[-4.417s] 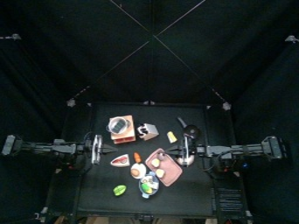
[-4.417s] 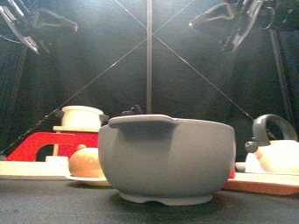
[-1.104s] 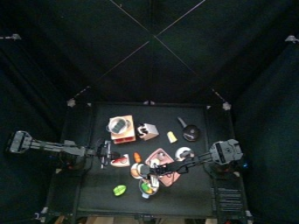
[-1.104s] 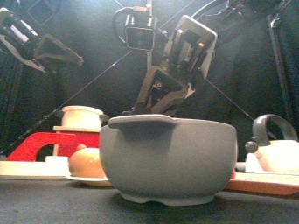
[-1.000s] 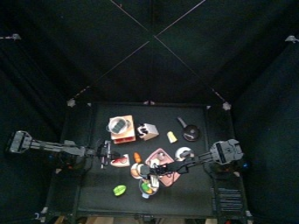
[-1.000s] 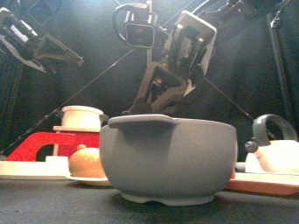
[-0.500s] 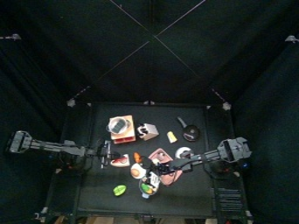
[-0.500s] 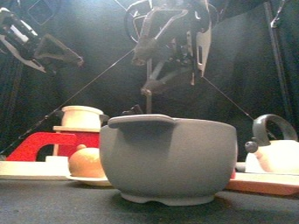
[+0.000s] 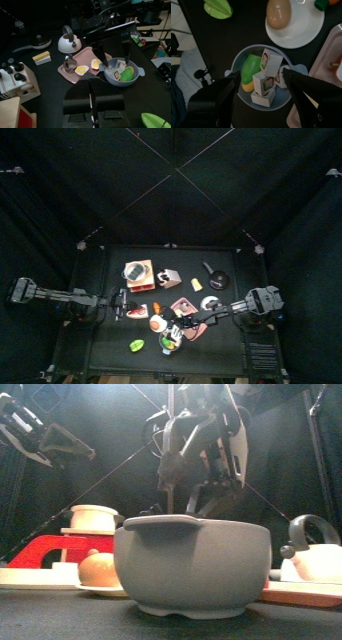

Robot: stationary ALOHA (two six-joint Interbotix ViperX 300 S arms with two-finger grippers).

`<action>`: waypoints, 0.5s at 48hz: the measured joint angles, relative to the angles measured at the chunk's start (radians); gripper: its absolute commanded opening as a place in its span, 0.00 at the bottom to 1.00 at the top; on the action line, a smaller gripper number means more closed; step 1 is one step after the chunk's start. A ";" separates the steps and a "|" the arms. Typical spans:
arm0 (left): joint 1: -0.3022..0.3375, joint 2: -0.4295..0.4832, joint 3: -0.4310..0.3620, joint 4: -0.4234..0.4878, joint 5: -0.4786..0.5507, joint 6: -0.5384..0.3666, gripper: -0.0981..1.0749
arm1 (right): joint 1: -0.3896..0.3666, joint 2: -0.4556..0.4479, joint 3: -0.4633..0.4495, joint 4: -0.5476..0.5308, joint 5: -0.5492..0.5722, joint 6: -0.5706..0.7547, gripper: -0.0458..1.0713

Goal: Grab white sushi piece from bowl

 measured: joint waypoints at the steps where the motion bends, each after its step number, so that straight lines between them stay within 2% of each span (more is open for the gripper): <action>1: 0.002 0.000 0.000 0.000 0.000 0.000 0.06 | 0.000 0.003 0.000 -0.002 0.000 0.000 0.91; 17: 0.002 0.000 0.000 0.000 0.000 0.000 0.06 | 0.000 0.031 -0.009 -0.002 0.000 0.000 0.89; 24: 0.002 0.000 0.003 0.000 0.000 0.000 0.06 | 0.000 0.046 -0.026 -0.006 0.000 0.000 0.84</action>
